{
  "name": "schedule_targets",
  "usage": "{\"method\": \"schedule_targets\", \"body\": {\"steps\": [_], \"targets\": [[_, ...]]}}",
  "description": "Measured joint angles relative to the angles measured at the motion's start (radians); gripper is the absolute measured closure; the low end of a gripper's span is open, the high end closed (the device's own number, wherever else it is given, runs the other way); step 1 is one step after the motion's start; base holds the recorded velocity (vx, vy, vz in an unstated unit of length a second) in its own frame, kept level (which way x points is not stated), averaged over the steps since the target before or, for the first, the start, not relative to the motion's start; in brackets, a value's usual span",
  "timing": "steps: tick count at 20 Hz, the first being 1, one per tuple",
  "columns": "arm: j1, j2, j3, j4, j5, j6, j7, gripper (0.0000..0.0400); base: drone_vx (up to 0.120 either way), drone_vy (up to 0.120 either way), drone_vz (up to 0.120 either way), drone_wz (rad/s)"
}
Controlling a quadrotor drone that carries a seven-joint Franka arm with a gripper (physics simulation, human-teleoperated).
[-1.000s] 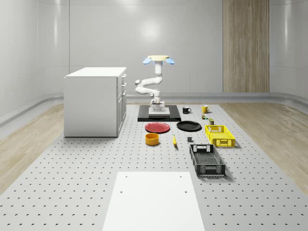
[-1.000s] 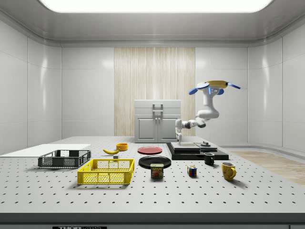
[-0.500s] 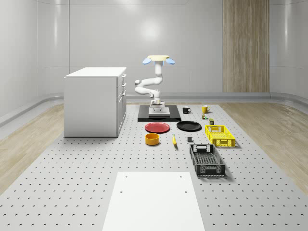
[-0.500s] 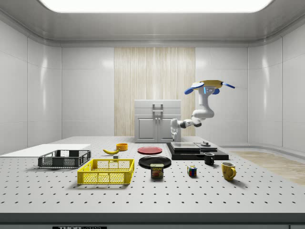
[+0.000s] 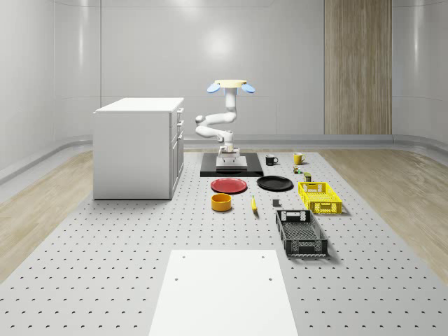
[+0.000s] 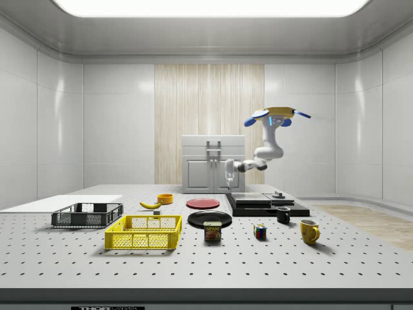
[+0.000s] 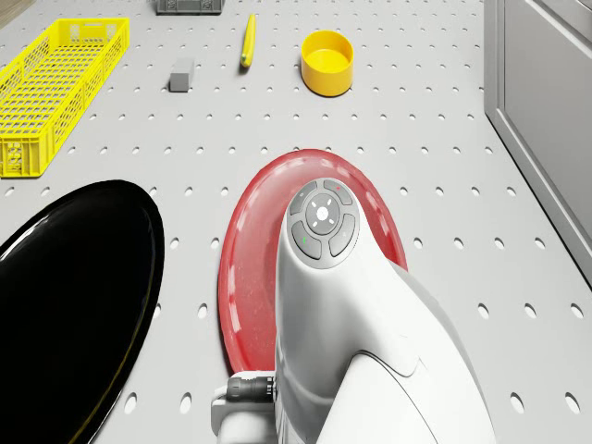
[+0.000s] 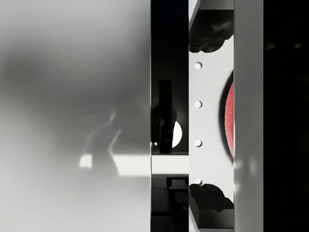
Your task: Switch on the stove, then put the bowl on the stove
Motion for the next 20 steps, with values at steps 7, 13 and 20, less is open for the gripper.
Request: {"method": "schedule_targets", "body": {"steps": [7,13,20], "targets": [[-0.005,-0.011,0.0,0.001,0.005,0.01,0.004,0.0,0.12,0.0,0.0,0.0],[-0.009,-0.02,0.001,0.002,0.01,0.018,0.007,0.0,0.12,0.0,0.0,0.0],[-0.013,-0.029,0.001,0.002,0.014,0.026,0.01,0.0,0.12,0.0,0.0,0.0]]}}
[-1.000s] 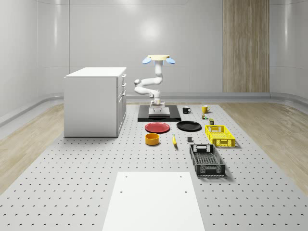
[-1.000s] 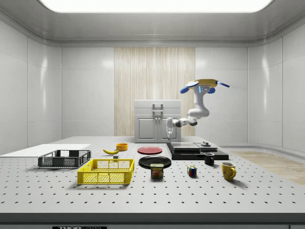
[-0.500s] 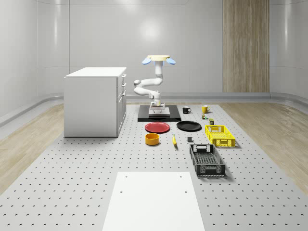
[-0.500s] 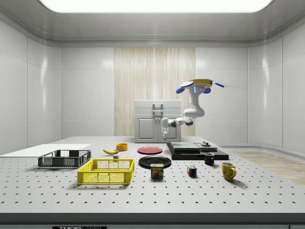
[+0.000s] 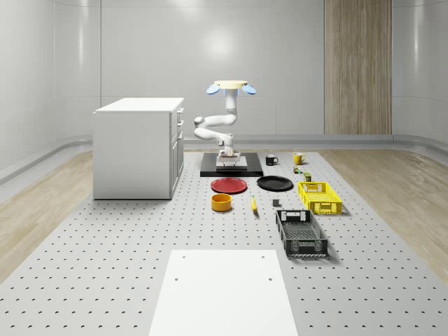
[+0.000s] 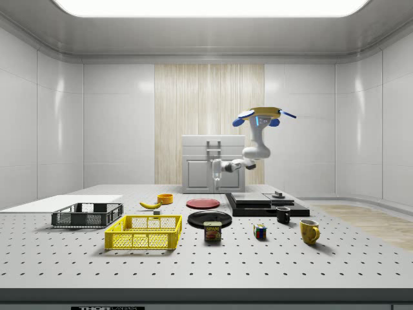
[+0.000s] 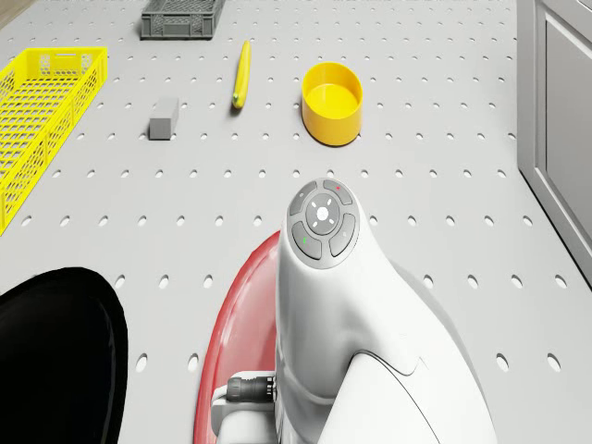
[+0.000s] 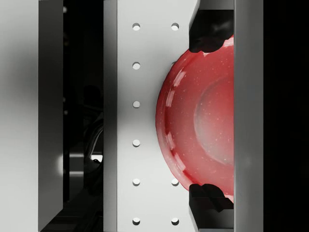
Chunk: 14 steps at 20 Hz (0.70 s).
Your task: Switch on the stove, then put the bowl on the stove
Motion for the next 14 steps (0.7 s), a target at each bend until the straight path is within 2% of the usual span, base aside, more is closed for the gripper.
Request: {"method": "schedule_targets", "body": {"steps": [14], "targets": [[-0.007,-0.016,0.0,0.001,0.008,0.015,0.006,0.0,0.12,0.0,0.0,0.0]]}}
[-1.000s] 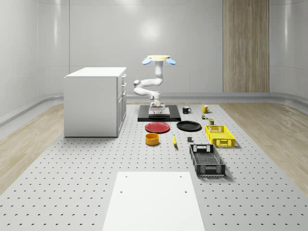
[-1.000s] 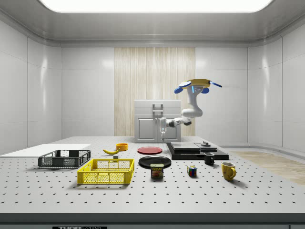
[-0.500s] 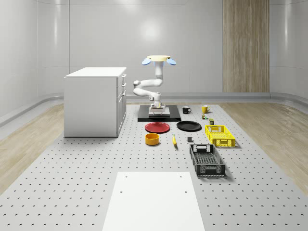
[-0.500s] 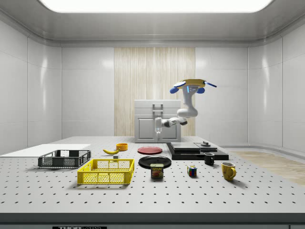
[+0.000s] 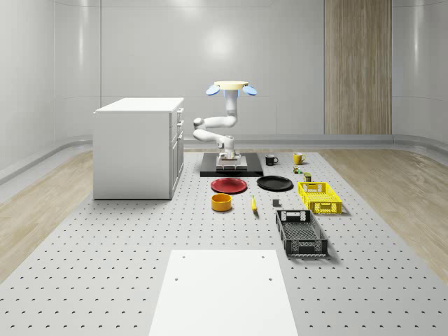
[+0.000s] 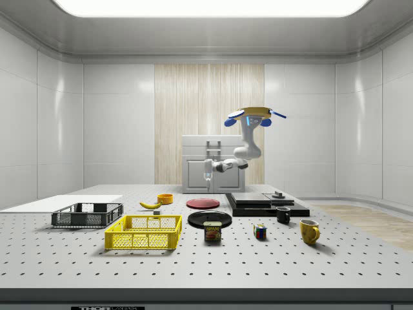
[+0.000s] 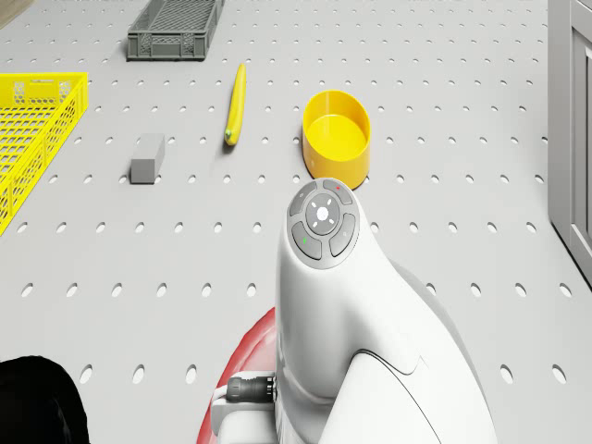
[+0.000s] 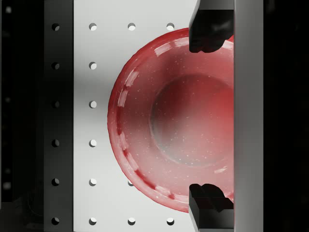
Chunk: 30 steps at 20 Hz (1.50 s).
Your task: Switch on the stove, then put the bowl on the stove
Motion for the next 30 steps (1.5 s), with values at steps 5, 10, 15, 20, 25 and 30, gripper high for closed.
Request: {"method": "schedule_targets", "body": {"steps": [5,10,15,20,25,30], "targets": [[-0.002,-0.005,0.0,0.0,0.003,0.005,0.002,0.0,0.12,0.0,0.0,0.0],[-0.005,-0.01,0.0,0.001,0.005,0.009,0.003,0.0,0.12,0.0,0.0,0.0],[-0.007,-0.015,0.0,0.001,0.007,0.013,0.005,0.0,0.12,0.0,0.0,0.0],[-0.009,-0.019,0.0,0.002,0.009,0.017,0.006,0.0,0.12,0.0,0.0,0.0],[-0.01,-0.023,0.0,0.002,0.011,0.021,0.008,0.0,0.12,0.04,0.0,0.0],[-0.012,-0.027,0.0,0.002,0.013,0.025,0.009,0.0,0.12,-0.04,0.0,0.0]]}}
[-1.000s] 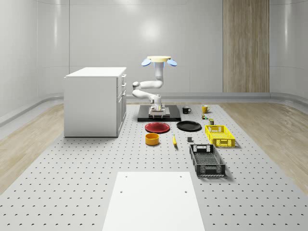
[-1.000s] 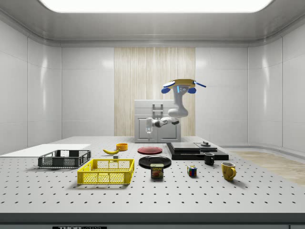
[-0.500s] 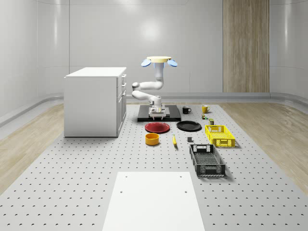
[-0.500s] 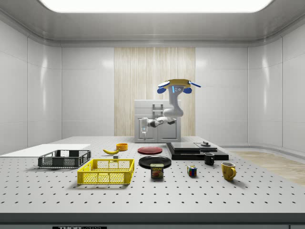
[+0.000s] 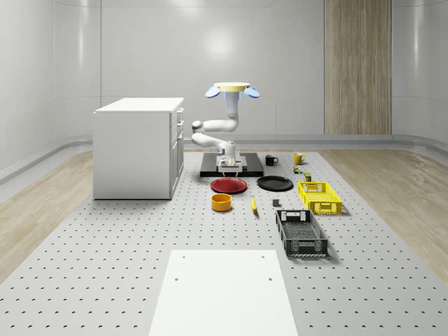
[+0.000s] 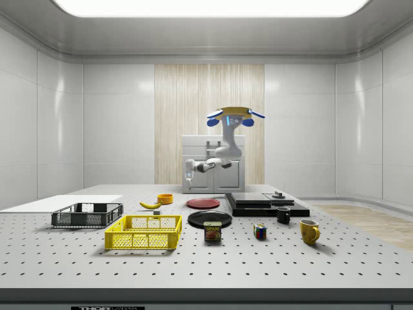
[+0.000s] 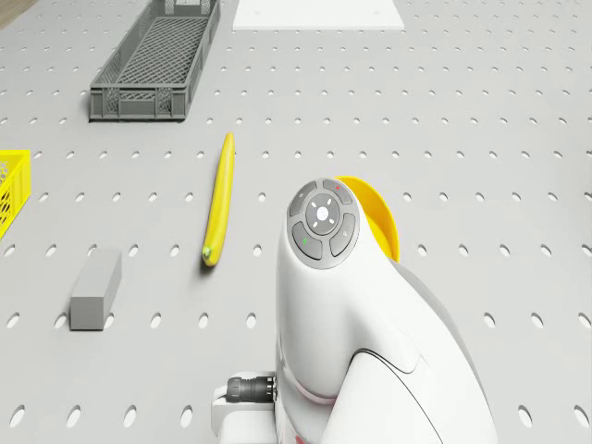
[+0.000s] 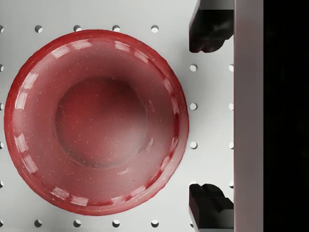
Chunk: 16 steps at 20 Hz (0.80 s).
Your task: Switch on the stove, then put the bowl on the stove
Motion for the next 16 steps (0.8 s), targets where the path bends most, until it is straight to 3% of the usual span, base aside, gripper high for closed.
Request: {"method": "schedule_targets", "body": {"steps": [16], "targets": [[-0.005,-0.011,0.0,0.001,0.005,0.01,0.003,0.0,0.12,0.0,0.0,0.0]]}}
